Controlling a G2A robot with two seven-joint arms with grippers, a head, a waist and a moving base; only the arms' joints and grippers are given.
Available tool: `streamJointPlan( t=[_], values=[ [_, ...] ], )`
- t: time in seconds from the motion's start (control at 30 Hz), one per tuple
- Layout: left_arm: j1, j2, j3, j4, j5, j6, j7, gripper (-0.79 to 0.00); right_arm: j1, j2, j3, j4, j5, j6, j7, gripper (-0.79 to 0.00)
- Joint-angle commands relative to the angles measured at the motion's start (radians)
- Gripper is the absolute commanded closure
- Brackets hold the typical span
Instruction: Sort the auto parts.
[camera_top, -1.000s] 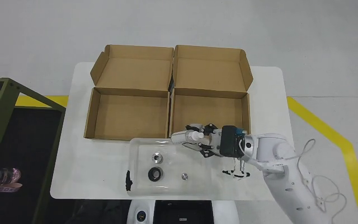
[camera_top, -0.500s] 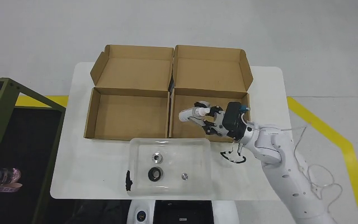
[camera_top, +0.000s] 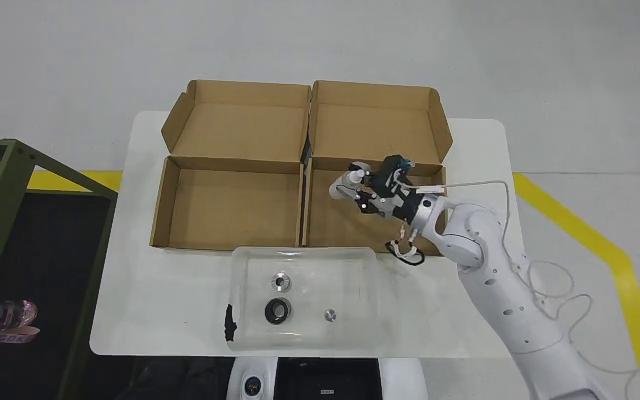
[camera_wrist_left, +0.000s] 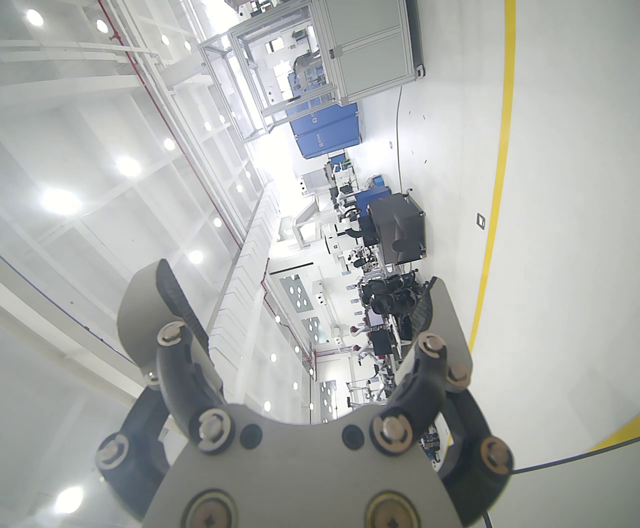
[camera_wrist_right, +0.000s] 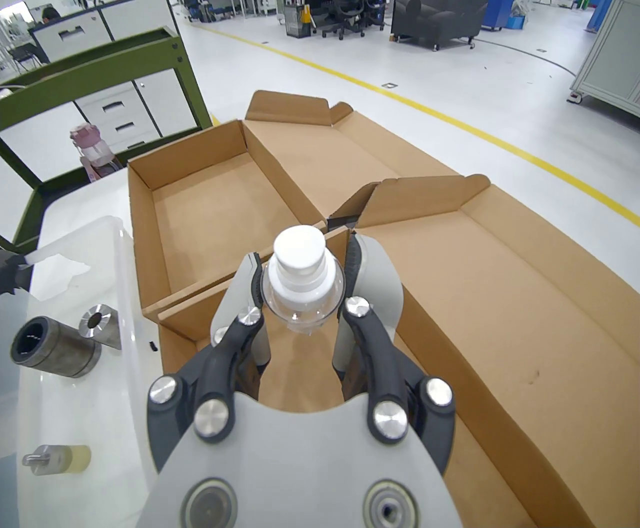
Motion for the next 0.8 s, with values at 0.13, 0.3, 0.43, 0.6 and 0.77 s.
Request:
streamJointPlan(
  t=[0.13,0.3,0.43,0.6,0.77],
  values=[
    [0.000,0.000,0.000,0.000,0.000,0.000,0.000,-0.785,0.040,-0.014,-0.063,0.040,-0.060,0.043,0.035,0.000],
    [0.000,0.000,0.000,0.000,0.000,0.000,0.000,-0.785,0.061,-0.026,-0.105,0.069,-0.083,0.069,0.049,0.000],
    [0.000,0.000,0.000,0.000,0.000,0.000,0.000,-0.785,0.072,-0.031,-0.119,0.085,-0.094,0.082,0.057,-0.302],
    [0.000,0.000,0.000,0.000,0.000,0.000,0.000,-0.785,0.068,-0.034,-0.125,0.083,-0.097,0.078,0.058,-0.502],
    [0.000,0.000,0.000,0.000,0.000,0.000,0.000,-0.785,0.074,-0.032,-0.117,0.074,-0.100,0.049,0.061,-0.637]
  ],
)
